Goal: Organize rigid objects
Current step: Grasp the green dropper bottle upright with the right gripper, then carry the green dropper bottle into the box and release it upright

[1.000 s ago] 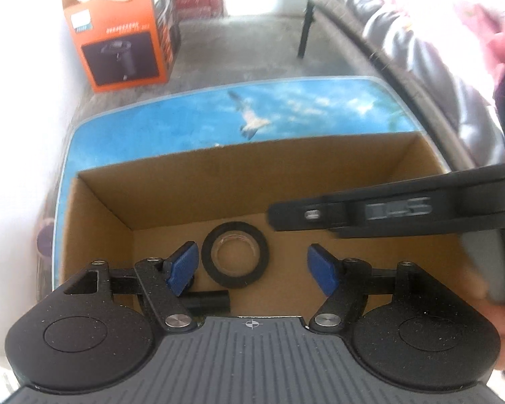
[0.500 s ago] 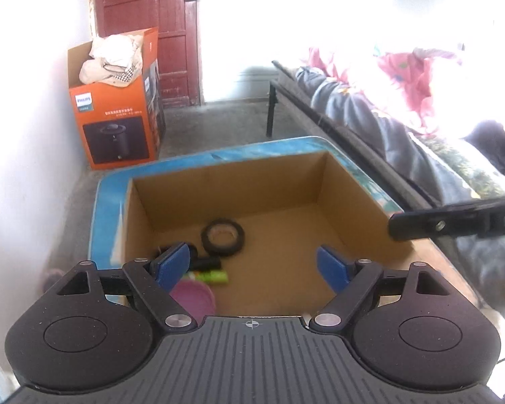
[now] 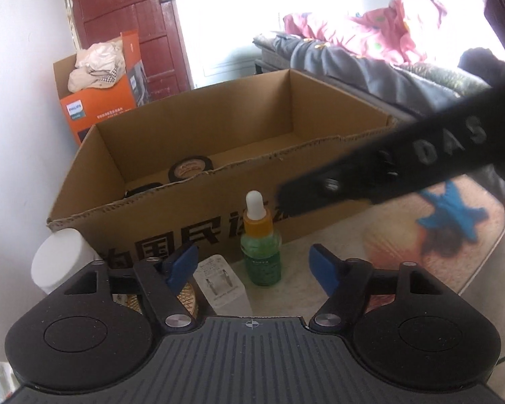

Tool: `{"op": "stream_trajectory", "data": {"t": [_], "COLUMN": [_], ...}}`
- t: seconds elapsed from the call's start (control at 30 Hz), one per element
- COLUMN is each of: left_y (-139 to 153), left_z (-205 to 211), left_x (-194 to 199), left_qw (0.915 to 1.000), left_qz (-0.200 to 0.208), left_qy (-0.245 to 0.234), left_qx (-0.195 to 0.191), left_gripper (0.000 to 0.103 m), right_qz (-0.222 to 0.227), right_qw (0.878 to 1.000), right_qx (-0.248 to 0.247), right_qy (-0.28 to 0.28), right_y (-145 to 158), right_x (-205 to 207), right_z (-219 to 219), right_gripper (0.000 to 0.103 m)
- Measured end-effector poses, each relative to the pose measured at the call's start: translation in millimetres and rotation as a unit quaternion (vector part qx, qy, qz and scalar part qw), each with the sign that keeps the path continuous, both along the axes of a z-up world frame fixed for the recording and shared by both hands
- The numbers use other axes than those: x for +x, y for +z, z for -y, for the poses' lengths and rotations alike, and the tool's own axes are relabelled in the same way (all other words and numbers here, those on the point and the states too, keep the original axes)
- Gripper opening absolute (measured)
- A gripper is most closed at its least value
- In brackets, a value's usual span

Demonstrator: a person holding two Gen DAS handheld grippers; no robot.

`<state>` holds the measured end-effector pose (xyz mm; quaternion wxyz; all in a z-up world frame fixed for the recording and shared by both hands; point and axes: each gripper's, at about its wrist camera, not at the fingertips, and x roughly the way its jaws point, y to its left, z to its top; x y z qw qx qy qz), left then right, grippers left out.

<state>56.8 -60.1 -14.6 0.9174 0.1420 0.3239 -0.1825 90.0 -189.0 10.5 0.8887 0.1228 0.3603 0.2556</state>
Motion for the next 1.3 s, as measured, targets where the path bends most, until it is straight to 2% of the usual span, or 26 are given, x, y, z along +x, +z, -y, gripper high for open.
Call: {"op": "stream_trajectory", "data": {"t": [0.17,0.23,0.37,0.43,0.7,0.83,0.93,1.1,1.2,1.3], "left_y": [-4.1,-5.0,-7.0,-7.2,-8.3,-14.2,-19.9,-27.9,-29.8,-28.2], "left_z": [1.0,1.1,-0.9,-1.1,8.7,14.9,17.0,21.6,24.0,24.2], "left_x": [3.6,7.1,13.0,12.1,-2.2,-5.7,2.5,9.3,9.5,8.5], "left_qw": [1.0000,0.9999,0.9994,0.9989,0.9964,0.9982,0.9985,0.9986,0.9985,0.9983], "left_qz": [0.001,-0.002,-0.020,-0.025,-0.030,-0.018,-0.029,-0.033,-0.036,-0.039], "left_qy": [-0.003,0.000,-0.001,-0.002,-0.037,-0.033,-0.035,-0.035,-0.034,-0.033], "left_qx": [-0.006,-0.011,-0.028,-0.039,-0.070,-0.047,-0.031,-0.021,-0.025,-0.027], "left_gripper": [0.054,0.046,0.037,0.037,0.037,0.037,0.039,0.038,0.031,0.031], "right_qz": [0.020,0.019,0.006,0.002,0.001,-0.004,-0.006,0.001,0.000,-0.001], "right_qw": [0.999,0.999,0.999,0.999,0.998,0.998,0.998,0.998,0.998,0.998], "right_qx": [-0.032,-0.040,-0.043,-0.035,-0.061,-0.058,-0.057,-0.064,-0.059,-0.059], "right_qy": [0.018,0.022,0.027,0.026,0.008,0.002,0.001,0.004,0.004,0.003], "right_y": [0.4,-3.7,-14.6,-15.7,-10.6,-9.2,-9.9,-9.6,-10.9,-10.4], "right_x": [9.3,15.4,23.4,23.3,12.2,9.0,9.8,11.5,12.5,11.4], "right_z": [-17.9,-23.8,-28.3,-25.5,-8.4,2.5,5.2,2.9,4.5,6.6], "right_gripper": [0.040,0.036,0.024,0.021,0.020,0.020,0.020,0.020,0.021,0.021]}}
